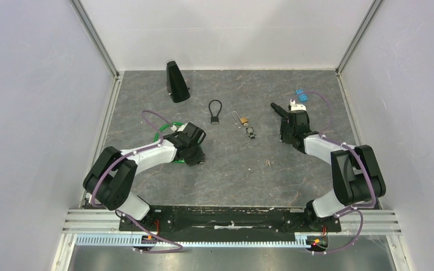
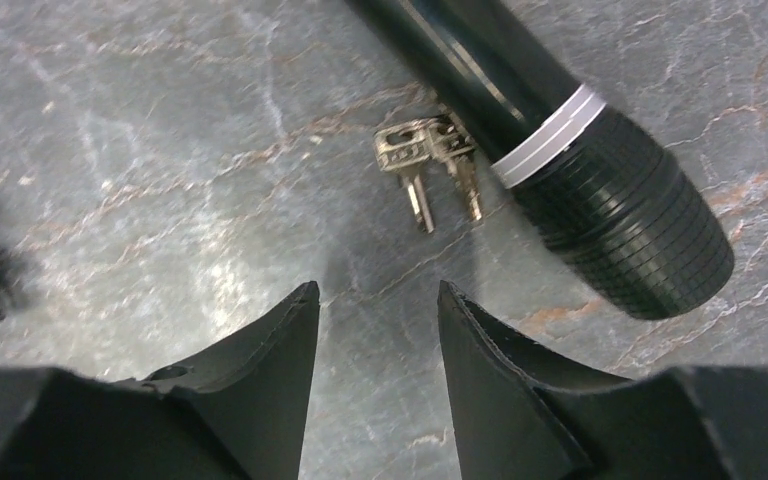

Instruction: Unlock with the key

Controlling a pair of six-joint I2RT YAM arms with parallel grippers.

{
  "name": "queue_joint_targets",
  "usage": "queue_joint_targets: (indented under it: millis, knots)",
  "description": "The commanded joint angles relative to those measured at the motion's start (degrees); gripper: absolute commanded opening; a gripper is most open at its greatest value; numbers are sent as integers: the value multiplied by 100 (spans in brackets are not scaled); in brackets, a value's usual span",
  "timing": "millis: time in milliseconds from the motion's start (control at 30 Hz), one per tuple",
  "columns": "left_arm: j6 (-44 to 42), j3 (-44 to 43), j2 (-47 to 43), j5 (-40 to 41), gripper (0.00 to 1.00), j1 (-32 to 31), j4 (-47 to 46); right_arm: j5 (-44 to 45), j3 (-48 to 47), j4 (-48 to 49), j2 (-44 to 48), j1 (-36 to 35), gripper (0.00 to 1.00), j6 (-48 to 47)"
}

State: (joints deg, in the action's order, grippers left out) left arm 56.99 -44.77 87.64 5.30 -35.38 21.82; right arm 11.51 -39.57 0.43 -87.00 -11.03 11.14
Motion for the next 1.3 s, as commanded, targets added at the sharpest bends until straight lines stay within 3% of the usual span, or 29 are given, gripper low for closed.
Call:
queue_joint_targets:
  millis: [0,167,267,500,867,1033,1267]
  knots:
    - [369,92,256,-285,42,-75,50,158,-413,392,-309,215,49,168]
    - [308,114,-167,-186,69,-76,158,45,-610,513,-596,294,48,158]
    - [215,71,-483,-46,76,-75,342,30,-704,540,-698,294,47,118]
    - [-95,-185,-1338,614,76,-58,929,91,-963,466,-1120,303,44,34]
    - [-320,-199,-1940,1184,76,-49,1230,-161,-745,-190,-1191,224,14,-29]
    - [-363,-177,-2007,1174,75,-40,1223,-284,-327,-518,-754,-150,1,-27]
    - [-553,-296,-2267,1347,75,-40,1359,-529,311,-1046,275,-633,1,-20]
